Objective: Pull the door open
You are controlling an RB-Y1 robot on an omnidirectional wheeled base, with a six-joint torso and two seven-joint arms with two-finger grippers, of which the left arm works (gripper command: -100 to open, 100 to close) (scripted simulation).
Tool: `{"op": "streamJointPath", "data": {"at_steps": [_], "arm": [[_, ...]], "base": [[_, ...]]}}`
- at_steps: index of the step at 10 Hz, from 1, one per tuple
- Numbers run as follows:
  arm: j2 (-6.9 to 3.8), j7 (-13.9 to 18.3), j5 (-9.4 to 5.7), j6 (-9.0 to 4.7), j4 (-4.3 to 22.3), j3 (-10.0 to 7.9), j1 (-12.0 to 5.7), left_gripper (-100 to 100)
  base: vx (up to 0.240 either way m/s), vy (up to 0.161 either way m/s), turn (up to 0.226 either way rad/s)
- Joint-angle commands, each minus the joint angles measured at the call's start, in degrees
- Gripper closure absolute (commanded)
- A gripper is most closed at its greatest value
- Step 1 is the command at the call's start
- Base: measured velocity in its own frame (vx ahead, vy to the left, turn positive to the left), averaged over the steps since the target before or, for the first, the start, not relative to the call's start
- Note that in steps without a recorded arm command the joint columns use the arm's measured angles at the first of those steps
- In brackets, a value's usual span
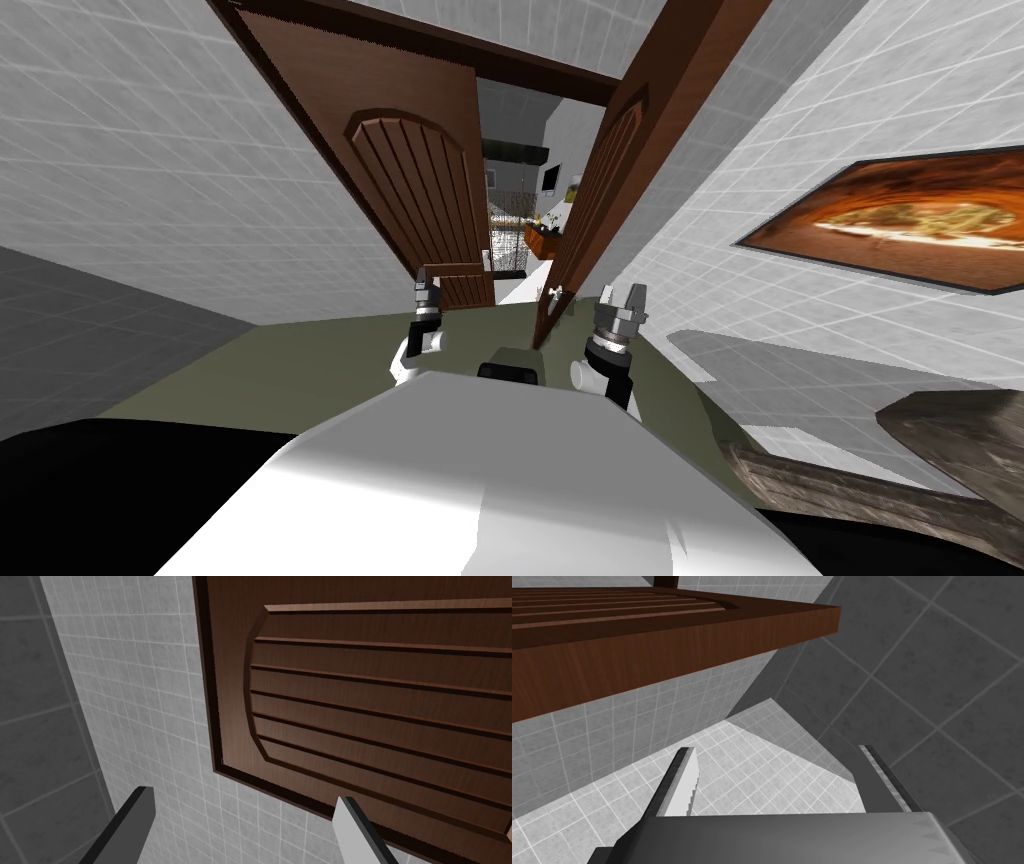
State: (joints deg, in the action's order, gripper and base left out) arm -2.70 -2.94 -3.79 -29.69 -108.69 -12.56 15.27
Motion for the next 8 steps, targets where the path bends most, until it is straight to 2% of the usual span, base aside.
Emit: {"op": "streamJointPath", "data": {"at_steps": [1, 3, 4, 8], "arm": [[-0.29, -0.9, -0.32, 0.09, 2.9, -1.25, -1.75, -100], [-0.5, -2.0, -0.68, 0.46, 6.2, -2.76, -3.86, -100], [-0.5, -2.0, -0.68, 0.46, 6.2, -2.76, -3.86, -100], [-0.69, -4.4, -1.43, 1.22, 12.8, -5.92, -8.29, -100]], "base": [[0.085, 0.035, -0.081], [0.097, 0.032, -0.09], [0.07, 0.016, -0.034], [0.082, 0.026, -0.099]]}}
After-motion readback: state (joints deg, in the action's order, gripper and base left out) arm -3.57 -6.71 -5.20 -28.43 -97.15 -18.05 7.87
